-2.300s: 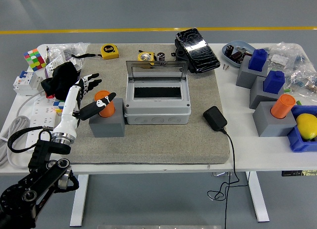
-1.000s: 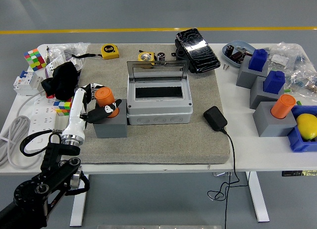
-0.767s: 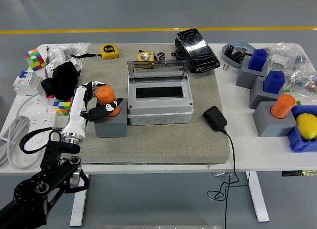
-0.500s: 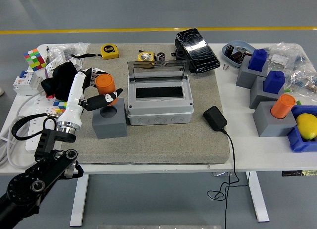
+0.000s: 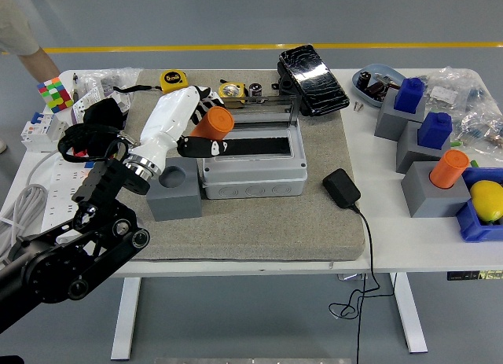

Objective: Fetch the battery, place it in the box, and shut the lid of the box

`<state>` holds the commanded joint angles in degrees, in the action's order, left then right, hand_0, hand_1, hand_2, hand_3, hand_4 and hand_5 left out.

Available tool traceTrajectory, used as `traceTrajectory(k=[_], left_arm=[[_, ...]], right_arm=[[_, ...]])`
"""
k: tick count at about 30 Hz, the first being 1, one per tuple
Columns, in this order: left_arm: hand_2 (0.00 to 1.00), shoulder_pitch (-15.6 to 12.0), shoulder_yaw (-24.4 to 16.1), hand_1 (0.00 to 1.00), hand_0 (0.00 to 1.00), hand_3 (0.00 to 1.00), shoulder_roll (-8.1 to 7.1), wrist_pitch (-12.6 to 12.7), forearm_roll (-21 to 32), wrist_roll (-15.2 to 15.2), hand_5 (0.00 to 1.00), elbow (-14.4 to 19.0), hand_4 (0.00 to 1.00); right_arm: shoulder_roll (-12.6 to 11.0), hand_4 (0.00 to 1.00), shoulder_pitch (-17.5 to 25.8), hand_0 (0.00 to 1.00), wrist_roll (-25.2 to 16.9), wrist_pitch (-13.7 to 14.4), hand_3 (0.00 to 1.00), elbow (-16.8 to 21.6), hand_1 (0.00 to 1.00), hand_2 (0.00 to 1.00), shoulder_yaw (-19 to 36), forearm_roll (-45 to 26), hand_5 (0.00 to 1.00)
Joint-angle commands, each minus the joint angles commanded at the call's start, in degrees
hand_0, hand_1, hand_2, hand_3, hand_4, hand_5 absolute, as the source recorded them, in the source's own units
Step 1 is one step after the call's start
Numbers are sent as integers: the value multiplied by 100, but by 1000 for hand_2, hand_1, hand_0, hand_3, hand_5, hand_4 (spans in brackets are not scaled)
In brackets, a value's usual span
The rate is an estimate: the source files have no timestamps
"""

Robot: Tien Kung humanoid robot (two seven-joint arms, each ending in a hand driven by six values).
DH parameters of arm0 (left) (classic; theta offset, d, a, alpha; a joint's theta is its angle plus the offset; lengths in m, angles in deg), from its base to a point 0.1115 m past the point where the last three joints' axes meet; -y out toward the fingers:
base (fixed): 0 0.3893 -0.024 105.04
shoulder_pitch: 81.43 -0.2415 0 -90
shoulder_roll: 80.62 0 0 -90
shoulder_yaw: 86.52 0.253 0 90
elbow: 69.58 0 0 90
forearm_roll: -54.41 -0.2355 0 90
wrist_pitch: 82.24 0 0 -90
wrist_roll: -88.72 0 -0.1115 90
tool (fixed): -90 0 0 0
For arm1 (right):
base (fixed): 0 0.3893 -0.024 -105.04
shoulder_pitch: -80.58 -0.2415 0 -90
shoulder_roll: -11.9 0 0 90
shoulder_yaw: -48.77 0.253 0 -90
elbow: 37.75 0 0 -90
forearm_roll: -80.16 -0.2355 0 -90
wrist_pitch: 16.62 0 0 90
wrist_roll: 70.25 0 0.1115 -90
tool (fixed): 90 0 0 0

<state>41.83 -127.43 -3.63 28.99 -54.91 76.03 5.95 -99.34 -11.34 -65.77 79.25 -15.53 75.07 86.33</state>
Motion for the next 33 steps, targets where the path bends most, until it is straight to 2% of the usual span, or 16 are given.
traceTrajectory(k=[1,2,7,8,9,13,14,19,20,25,26,31,32,33], left_arm=[[209,125,157,255,289,217,35,-81,-92,-111,2,-57,508],[216,237,297,263,296,233,69,-148,-158,-194,2,-110,596],[216,683,823,263,296,233,237,-451,-405,-581,2,-339,596],[228,752,896,275,310,270,267,-505,-444,-650,2,-370,637],[228,813,958,275,310,270,294,-545,-483,-709,2,-396,637],[228,1074,1206,275,310,270,417,-663,-659,-879,2,-509,637],[245,1131,1266,291,331,315,445,-682,-725,-906,2,-543,683],[245,1407,1547,291,331,315,573,-776,-893,-1081,2,-778,683],[300,1460,1597,344,373,371,596,-808,-929,-1134,2,-835,736],[300,1642,1765,344,373,371,616,-861,-1038,-1257,2,-939,736],[479,1666,1795,503,534,607,609,-842,-1063,-1253,2,-952,939],[479,1659,1843,503,534,607,575,-828,-1035,-1183,2,-971,939],[646,1643,1833,683,660,762,567,-812,-1027,-1166,2,-959,998],[646,1633,1826,683,660,762,563,-798,-1025,-1152,2,-945,998]], right_arm=[[1,984,-2,626,-1,1,572,-1,646,665,-7,-2,545],[2,985,-5,627,0,1,572,-2,646,665,-13,-6,545],[-1,985,1,627,5,0,572,-6,646,665,-50,-26,545],[-4,985,4,625,5,1,572,-7,646,665,-57,-29,545],[-6,985,6,625,5,1,572,-6,646,665,-64,-33,545],[-15,985,-3,625,7,1,572,-5,646,665,-93,-38,545],[-13,984,-5,625,6,3,572,-5,646,664,-92,-39,546],[-17,984,-25,625,3,4,572,2,646,664,-116,-37,546],[-20,985,-30,626,3,4,572,4,646,664,-124,-37,545],[-37,985,-41,626,7,4,572,1,646,664,-183,-50,545],[-40,984,-43,626,7,4,572,1,646,665,-196,-52,546],[-42,984,-42,626,5,2,572,7,646,665,-207,-46,546],[-42,985,-39,626,5,2,572,7,645,665,-210,-45,545],[-42,985,-35,626,5,2,572,7,645,665,-210,-45,545]])
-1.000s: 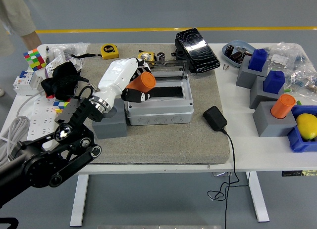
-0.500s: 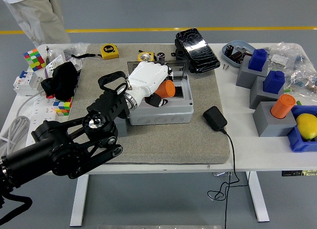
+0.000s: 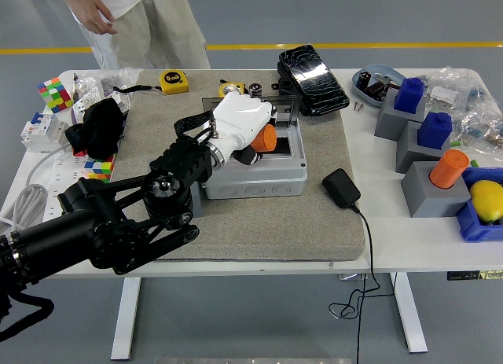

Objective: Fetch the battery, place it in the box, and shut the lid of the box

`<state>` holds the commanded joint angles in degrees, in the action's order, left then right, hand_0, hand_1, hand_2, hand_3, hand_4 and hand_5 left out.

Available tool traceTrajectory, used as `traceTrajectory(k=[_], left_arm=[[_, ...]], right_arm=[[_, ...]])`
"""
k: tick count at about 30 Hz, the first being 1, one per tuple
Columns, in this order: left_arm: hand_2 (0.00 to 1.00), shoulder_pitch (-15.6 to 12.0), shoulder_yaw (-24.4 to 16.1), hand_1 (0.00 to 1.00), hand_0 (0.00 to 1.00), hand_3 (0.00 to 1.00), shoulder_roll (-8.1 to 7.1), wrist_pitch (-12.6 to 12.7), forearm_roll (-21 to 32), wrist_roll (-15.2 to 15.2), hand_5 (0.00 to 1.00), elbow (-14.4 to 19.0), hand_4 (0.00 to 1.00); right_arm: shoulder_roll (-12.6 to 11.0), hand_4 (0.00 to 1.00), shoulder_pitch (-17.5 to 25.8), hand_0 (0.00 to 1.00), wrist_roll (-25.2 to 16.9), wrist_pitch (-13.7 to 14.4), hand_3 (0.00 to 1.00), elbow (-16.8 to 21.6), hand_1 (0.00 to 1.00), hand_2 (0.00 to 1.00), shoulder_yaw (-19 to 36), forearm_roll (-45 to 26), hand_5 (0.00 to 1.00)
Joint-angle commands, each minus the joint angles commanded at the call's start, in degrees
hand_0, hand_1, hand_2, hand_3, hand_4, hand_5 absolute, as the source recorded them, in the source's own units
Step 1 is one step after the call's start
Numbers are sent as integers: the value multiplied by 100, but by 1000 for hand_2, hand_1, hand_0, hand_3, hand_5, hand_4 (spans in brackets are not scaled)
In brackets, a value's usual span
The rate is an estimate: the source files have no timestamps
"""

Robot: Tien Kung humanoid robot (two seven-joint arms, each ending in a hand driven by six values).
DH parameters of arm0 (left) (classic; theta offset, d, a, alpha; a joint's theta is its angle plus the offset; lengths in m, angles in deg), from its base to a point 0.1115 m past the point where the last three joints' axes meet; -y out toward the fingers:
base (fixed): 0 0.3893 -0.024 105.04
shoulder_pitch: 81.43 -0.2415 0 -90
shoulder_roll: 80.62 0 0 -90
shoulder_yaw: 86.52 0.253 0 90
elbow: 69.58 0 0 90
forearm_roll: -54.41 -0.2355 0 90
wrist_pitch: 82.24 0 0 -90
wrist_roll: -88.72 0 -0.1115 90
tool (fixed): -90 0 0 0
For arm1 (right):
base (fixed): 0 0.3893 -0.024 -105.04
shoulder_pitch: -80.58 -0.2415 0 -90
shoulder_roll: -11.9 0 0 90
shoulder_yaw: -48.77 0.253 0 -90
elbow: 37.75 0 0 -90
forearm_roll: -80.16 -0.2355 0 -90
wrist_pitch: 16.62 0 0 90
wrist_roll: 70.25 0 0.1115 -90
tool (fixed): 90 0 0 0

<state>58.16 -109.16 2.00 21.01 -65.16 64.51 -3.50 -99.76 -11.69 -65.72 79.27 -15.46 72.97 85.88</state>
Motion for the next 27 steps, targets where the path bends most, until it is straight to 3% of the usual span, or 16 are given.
traceTrajectory(k=[17,18,23,24,27], left_arm=[[674,-53,-74,690,662,772,-66,18,-46,8,2,200,998],[614,-67,-101,657,638,766,-80,31,-43,25,2,245,998],[614,-153,-393,657,638,766,-174,214,-40,206,2,593,998],[576,-163,-476,640,633,748,-185,268,-27,255,15,650,998],[576,-167,-656,640,633,748,-171,394,10,368,15,674,998]], right_arm=[[12,985,12,625,-2,-7,573,2,646,665,59,9,545],[14,985,15,626,-3,-6,573,1,645,663,63,10,545],[19,985,20,626,-4,-7,573,-1,645,663,77,11,545],[18,985,16,626,-4,-7,573,0,645,665,80,14,545],[23,985,13,626,-3,-6,573,-2,645,665,87,11,545]])
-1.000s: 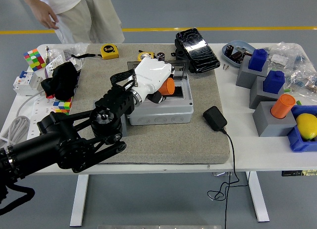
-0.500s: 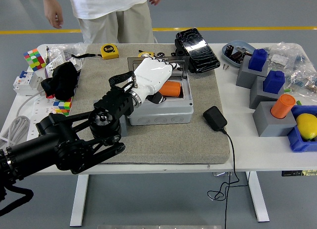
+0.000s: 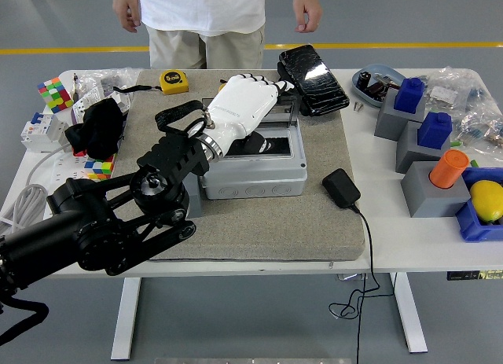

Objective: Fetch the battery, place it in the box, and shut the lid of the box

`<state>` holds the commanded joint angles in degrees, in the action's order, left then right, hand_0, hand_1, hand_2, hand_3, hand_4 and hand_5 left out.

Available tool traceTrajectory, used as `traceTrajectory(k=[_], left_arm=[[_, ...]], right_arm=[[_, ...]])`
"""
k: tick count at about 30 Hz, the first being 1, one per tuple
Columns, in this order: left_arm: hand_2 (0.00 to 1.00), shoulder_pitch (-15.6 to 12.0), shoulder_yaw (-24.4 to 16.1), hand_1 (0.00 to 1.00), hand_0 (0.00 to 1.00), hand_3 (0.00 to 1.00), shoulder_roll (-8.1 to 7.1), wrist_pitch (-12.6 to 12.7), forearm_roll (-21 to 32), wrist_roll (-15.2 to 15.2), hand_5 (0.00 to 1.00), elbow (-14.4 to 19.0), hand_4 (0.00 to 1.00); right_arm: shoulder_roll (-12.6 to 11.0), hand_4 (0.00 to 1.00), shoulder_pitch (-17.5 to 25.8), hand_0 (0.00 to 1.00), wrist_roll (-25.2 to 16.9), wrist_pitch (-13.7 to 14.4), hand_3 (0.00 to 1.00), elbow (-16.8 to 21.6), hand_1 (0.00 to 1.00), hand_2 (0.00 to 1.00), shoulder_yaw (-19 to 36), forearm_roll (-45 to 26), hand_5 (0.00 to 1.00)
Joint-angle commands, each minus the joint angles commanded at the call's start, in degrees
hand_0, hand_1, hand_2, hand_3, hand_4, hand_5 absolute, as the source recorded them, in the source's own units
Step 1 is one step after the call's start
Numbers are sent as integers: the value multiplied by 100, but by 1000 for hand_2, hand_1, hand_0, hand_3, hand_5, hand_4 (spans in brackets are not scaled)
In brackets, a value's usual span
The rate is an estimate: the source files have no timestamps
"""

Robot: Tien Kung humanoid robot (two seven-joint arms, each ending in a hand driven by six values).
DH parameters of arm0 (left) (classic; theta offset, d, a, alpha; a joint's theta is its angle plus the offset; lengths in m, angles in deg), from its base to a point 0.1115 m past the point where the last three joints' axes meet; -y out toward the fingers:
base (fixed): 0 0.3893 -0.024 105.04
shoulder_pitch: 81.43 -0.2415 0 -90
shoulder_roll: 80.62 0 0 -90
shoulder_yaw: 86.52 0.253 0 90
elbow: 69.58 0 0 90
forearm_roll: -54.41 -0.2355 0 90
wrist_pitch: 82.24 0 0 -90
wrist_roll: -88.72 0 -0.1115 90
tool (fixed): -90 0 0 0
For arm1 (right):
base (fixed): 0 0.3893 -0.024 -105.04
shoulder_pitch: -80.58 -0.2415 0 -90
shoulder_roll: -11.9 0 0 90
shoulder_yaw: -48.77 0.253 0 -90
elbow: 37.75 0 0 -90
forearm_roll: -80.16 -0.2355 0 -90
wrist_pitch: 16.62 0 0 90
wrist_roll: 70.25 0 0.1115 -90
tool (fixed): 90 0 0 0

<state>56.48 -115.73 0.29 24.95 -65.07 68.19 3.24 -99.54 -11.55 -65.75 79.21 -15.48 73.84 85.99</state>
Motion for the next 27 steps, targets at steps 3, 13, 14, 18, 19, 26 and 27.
traceTrajectory(k=[3,13,14,18,19,26,27], left_arm=[[726,11,-160,762,734,784,58,-2,102,26,196,-170,998],[832,107,-328,849,816,853,159,-302,930,-112,409,-727,998],[832,94,-310,849,816,853,141,-321,970,-133,409,-677,998],[790,30,-238,829,787,824,68,-439,1072,-272,507,-390,998],[790,10,-217,829,787,824,37,-477,1104,-325,507,-279,998],[768,-63,11,805,760,808,-152,-754,1315,-678,513,270,998],[745,-72,47,777,719,791,-178,-798,1361,-730,521,329,998]], right_arm=[[0,985,-8,626,-2,1,573,5,646,665,7,3,546],[-7,985,-7,628,-3,-2,572,8,646,665,2,2,546],[-7,985,-1,628,-1,-4,572,7,646,665,4,1,546],[-11,985,23,627,2,-6,573,2,646,665,11,1,546],[-13,985,24,627,3,-7,573,3,646,665,13,6,546],[-12,986,17,628,-4,-6,573,12,646,665,55,27,546],[-11,986,17,624,-3,-6,573,12,646,665,56,28,546]])
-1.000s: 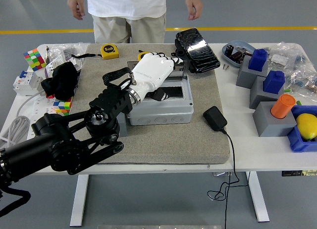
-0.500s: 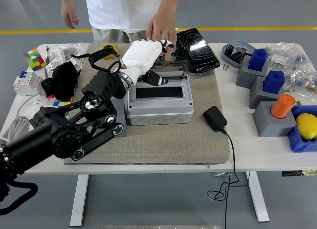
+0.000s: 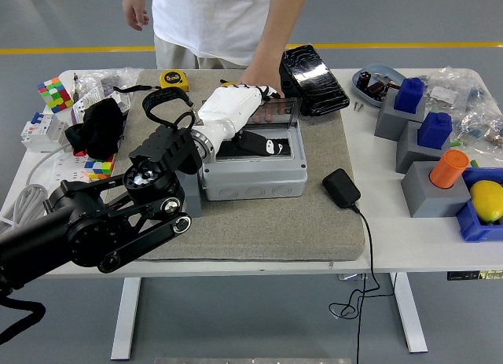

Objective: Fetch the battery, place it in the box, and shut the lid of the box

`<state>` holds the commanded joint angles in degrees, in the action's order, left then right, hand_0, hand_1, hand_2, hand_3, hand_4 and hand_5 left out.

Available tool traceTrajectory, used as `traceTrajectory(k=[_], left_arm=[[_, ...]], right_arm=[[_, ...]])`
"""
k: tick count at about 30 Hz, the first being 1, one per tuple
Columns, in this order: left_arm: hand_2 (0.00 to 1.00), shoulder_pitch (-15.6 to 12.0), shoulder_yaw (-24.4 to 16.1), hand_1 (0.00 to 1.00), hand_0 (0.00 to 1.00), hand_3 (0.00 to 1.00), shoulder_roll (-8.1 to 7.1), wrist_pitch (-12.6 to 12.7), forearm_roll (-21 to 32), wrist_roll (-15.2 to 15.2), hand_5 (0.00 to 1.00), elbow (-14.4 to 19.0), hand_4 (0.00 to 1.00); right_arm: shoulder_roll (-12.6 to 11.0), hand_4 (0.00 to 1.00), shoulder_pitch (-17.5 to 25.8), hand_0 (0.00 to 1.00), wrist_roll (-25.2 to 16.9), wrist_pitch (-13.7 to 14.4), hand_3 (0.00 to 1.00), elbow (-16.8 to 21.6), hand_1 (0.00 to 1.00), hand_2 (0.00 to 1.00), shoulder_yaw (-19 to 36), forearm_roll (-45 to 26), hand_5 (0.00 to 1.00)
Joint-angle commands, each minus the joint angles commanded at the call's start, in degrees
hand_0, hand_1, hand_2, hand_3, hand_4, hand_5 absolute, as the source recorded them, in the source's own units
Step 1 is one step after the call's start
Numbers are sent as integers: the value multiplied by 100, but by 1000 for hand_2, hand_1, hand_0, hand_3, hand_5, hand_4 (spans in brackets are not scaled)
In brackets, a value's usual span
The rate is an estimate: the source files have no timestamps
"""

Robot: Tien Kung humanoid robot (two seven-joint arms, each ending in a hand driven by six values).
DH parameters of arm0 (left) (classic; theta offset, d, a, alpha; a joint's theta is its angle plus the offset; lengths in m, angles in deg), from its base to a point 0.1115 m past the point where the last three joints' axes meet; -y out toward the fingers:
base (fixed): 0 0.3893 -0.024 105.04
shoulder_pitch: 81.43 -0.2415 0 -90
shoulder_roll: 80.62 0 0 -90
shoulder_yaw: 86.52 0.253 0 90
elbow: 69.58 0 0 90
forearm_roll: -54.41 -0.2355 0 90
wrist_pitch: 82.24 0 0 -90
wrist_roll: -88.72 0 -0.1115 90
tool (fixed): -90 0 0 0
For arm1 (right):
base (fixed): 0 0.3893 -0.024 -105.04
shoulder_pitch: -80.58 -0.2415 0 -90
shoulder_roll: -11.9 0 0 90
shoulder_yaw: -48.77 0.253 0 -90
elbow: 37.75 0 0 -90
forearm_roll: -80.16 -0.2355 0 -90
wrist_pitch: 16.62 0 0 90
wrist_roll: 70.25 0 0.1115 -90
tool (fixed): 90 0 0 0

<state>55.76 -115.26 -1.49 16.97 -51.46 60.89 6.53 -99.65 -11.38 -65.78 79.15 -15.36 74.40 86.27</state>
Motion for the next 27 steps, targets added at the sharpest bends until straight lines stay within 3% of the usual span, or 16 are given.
traceTrajectory(k=[8,15,21,27], left_arm=[[729,-105,117,759,698,786,-122,-239,205,-282,526,263,998],[721,-238,83,752,687,782,-295,-528,463,-647,531,688,998],[713,-288,129,743,678,781,-337,-755,812,-866,533,772,998],[713,-323,45,736,671,778,-369,-820,883,-913,539,897,998]], right_arm=[[3,987,15,625,5,-5,573,-8,646,665,-12,-10,546],[5,987,25,623,5,-6,573,-8,646,665,-9,-8,547],[10,987,22,624,5,-9,573,-3,646,664,8,0,547],[7,988,24,625,7,-7,573,-4,646,665,10,3,547]])
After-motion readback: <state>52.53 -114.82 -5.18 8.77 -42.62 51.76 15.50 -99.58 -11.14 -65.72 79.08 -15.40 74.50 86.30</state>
